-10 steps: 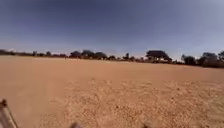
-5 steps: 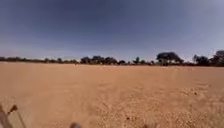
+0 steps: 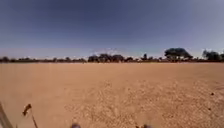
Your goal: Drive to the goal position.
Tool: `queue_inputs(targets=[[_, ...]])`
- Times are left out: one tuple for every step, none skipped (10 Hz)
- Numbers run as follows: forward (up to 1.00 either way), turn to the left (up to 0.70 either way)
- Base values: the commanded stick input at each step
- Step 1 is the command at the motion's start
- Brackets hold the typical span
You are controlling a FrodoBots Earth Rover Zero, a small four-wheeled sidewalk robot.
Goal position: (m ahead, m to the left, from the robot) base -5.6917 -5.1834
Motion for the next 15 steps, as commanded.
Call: queue_inputs(targets=[[0.32,0.81],[0.00,0.00],[0.00,0.00],[0.00,0.45],[0.00,0.45],[0.00,0.45],[0.00,0.45],[0.00,0.45],[0.00,0.45],[0.00,0.45],[0.00,0.45],[0.00,0.45],[0.00,0.45],[0.00,0.45],[0.00,0.45]])
